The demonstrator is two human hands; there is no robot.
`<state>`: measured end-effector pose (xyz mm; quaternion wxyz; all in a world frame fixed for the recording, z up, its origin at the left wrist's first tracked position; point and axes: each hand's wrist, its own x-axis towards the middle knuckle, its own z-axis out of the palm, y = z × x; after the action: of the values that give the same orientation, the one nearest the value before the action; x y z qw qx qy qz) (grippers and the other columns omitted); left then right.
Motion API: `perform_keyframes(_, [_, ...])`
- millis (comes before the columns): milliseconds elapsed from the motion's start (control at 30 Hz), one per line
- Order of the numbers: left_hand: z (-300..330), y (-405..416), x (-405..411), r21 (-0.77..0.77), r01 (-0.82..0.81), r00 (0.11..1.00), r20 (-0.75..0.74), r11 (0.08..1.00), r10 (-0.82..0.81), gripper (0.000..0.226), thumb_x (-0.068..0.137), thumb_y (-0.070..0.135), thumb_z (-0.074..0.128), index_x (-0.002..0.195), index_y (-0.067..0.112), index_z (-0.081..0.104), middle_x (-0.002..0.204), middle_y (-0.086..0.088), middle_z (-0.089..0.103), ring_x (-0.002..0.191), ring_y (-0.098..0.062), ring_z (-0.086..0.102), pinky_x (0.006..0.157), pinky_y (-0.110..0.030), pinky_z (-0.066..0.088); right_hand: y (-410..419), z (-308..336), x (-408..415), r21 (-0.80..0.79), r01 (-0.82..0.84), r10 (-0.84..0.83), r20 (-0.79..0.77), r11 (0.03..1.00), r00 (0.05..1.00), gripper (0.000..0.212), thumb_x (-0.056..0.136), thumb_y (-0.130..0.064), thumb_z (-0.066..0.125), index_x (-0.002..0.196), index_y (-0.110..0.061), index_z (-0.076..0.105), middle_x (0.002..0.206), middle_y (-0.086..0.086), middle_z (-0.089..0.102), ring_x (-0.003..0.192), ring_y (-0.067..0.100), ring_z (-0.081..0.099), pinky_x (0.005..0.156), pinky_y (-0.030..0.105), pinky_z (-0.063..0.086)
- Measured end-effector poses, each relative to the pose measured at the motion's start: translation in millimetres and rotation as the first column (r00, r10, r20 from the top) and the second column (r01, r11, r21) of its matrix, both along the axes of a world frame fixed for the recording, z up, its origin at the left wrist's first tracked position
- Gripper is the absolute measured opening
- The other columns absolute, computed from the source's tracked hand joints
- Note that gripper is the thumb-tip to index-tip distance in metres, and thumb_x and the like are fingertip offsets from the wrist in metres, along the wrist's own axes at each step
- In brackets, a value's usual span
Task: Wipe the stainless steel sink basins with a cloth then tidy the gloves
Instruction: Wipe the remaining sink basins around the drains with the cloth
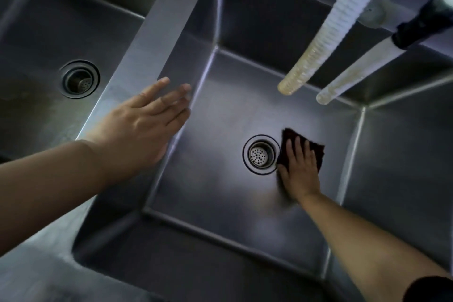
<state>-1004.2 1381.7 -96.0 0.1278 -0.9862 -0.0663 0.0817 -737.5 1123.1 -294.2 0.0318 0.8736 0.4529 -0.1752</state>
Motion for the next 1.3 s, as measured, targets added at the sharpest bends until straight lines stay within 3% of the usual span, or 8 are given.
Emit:
perform_keyframes(133, [-4, -9, 3, 0.211, 0.089, 0.972, -0.231, 0.973, -0.039, 0.061, 0.088, 0.011, 0.010, 0.143, -0.005, 0.028, 0.153, -0.026, 0.010, 0.141, -0.035, -0.011, 0.115, -0.053, -0.011, -15, 3, -66, -0.013, -0.062, 0.062, -0.027, 0.998, 0.998, 0.073, 0.083, -0.036, 0.059, 0.145, -0.008, 0.032, 0.152, 0.021, 0.025, 0.140, 0.045, 0.021, 0.113, 0.052, 0.012])
perform_keyframes(233, [-22, -26, 9, 0.117, 0.021, 0.944, -0.328, 0.993, 0.018, 0.060, 0.092, 0.020, 0.013, 0.147, -0.003, 0.003, 0.154, -0.024, -0.014, 0.131, -0.036, -0.037, 0.106, -0.049, -0.029, 3, 1, -112, 0.008, -0.224, 0.224, -0.031, 0.975, 0.974, 0.075, 0.075, -0.043, 0.057, 0.142, -0.011, 0.041, 0.149, 0.022, 0.031, 0.136, 0.047, 0.027, 0.112, 0.056, 0.018])
perform_keyframes(333, [-50, -49, 26, -0.042, -0.072, 0.904, -0.426, 0.997, 0.047, 0.063, 0.095, 0.027, 0.023, 0.148, 0.001, -0.001, 0.156, -0.019, -0.014, 0.141, -0.033, -0.023, 0.112, -0.047, -0.018, 15, -5, -144, 0.059, -0.435, 0.438, -0.054, 0.898, 0.897, 0.070, 0.083, -0.048, 0.046, 0.142, -0.011, 0.039, 0.150, 0.021, 0.031, 0.136, 0.046, 0.028, 0.108, 0.059, 0.022])
perform_keyframes(467, [-92, -65, 42, -0.179, -0.303, 0.837, -0.520, 0.936, 0.171, 0.063, 0.097, 0.023, 0.032, 0.150, 0.009, 0.001, 0.158, -0.011, -0.010, 0.146, -0.026, -0.007, 0.117, -0.043, -0.001, -4, -11, -141, 0.107, -0.797, 0.804, -0.066, 0.594, 0.591, 0.066, 0.088, -0.048, 0.046, 0.146, -0.019, 0.032, 0.153, 0.010, 0.029, 0.142, 0.034, 0.021, 0.114, 0.052, 0.017])
perform_keyframes(600, [-127, -66, 37, -0.207, -0.461, 0.784, -0.551, 0.863, 0.287, 0.086, 0.089, 0.035, 0.055, 0.149, 0.005, 0.000, 0.159, -0.013, -0.006, 0.146, -0.027, 0.001, 0.116, -0.042, 0.008, -46, -7, -92, 0.072, -0.883, 0.886, -0.037, 0.464, 0.462, 0.062, 0.087, -0.046, 0.051, 0.143, -0.023, 0.038, 0.151, 0.002, 0.035, 0.141, 0.030, 0.025, 0.113, 0.051, 0.023])
perform_keyframes(833, [-175, -76, 24, -0.343, -0.580, 0.741, -0.599, 0.739, 0.303, 0.140, 0.062, 0.060, 0.072, 0.141, 0.000, -0.027, 0.145, -0.020, -0.038, 0.135, -0.036, -0.033, 0.113, -0.048, -0.014, -67, -1, 2, -0.026, -0.343, 0.343, -0.011, 0.939, 0.939, 0.069, 0.083, -0.031, 0.048, 0.145, -0.009, 0.027, 0.152, 0.014, 0.022, 0.138, 0.044, 0.023, 0.116, 0.046, 0.013])
perform_keyframes(1000, [-190, -74, 24, -0.430, -0.645, 0.701, -0.663, 0.632, 0.265, 0.147, 0.058, 0.064, 0.070, 0.114, 0.005, -0.052, 0.111, -0.018, -0.067, 0.103, -0.034, -0.063, 0.091, -0.049, -0.038, 4, -12, 37, 0.015, 0.134, -0.134, 0.102, 0.991, 0.986, 0.072, 0.089, -0.029, 0.040, 0.149, -0.004, 0.009, 0.157, 0.018, 0.009, 0.146, 0.029, 0.001, 0.119, 0.040, 0.000])
perform_keyframes(1300, [-197, -68, 20, -0.456, -0.632, 0.724, -0.636, 0.627, 0.267, 0.146, 0.055, 0.064, 0.067, 0.114, 0.008, -0.054, 0.111, -0.015, -0.069, 0.107, -0.032, -0.062, 0.085, -0.048, -0.044, 214, -30, -32, 0.181, -0.175, 0.162, 0.085, 0.968, 0.983, 0.072, 0.089, -0.036, 0.046, 0.150, -0.011, 0.016, 0.158, 0.013, 0.011, 0.146, 0.032, 0.003, 0.117, 0.040, -0.003])
